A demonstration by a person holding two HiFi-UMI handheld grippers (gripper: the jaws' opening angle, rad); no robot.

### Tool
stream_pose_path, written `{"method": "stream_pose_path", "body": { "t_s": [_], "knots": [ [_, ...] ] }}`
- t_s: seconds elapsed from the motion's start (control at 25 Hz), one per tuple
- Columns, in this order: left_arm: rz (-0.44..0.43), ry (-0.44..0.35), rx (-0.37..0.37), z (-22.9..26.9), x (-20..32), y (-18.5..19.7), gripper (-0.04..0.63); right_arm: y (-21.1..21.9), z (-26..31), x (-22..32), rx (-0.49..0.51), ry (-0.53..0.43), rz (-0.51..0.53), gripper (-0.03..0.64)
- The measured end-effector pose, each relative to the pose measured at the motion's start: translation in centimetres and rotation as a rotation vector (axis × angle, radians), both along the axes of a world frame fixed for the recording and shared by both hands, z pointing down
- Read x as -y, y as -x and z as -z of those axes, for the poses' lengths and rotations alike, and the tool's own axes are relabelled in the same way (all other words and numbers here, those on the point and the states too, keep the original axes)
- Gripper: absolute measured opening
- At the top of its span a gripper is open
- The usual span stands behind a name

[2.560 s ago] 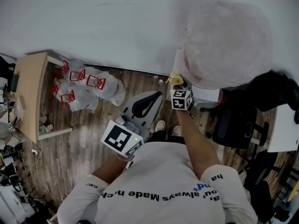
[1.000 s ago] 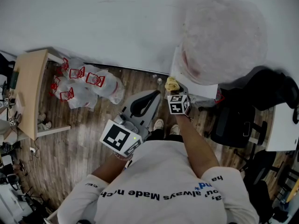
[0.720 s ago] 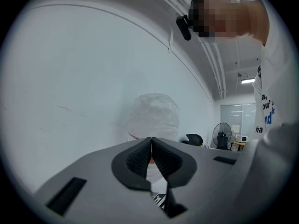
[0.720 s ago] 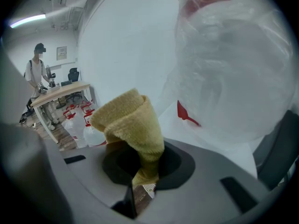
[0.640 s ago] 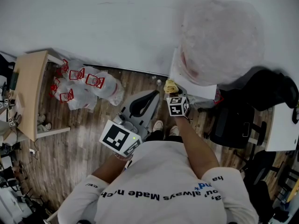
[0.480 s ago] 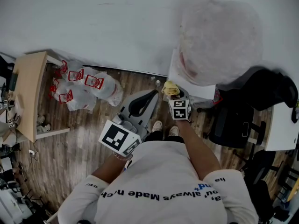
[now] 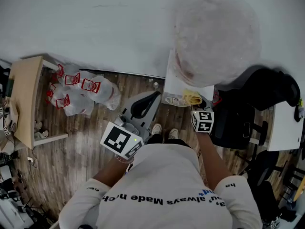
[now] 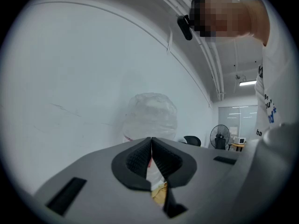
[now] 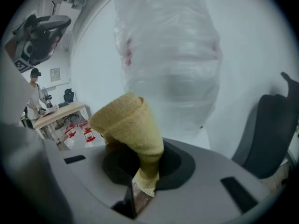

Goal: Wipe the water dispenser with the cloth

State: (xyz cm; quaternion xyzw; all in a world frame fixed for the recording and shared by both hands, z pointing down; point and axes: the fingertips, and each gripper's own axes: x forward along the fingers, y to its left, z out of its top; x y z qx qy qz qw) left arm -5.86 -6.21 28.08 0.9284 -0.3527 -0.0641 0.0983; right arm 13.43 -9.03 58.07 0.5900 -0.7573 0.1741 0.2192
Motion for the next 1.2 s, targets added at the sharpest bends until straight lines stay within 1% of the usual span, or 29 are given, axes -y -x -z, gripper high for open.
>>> {"method": "stream_pose_path", "body": {
  "t_s": [0.36,0.56,0.76,0.92,1.2],
  "knots": [
    [-0.001,-0.002,0.003,0.1,-0.2,-1.2,0.02,-10.1,0.6,1.4,-0.047,-0.008,-0.102,0.064],
    [0.01,0.002,0.009,0.0,-0.1,-1.3,0.02,-13.7,-0.2,3.4,-0.023,-0.009,-0.133,0.064],
    [0.025,0.003,0.016,0.0,-0.1,-1.5,0.02,-16.2,-1.0,6.1,0.029,-0.003,-0.145,0.064],
    [0.038,0.005,0.022,-0.2,0.1,-1.5,0.02,-17.4,-1.1,8.4,0.06,0.026,-0.186,0.063],
    [0.064,0.009,0.034,-0.2,0.8,-1.3,0.02,-17.8,-3.2,12.0,0.125,0.061,-0.177,0.063]
  ]
}}
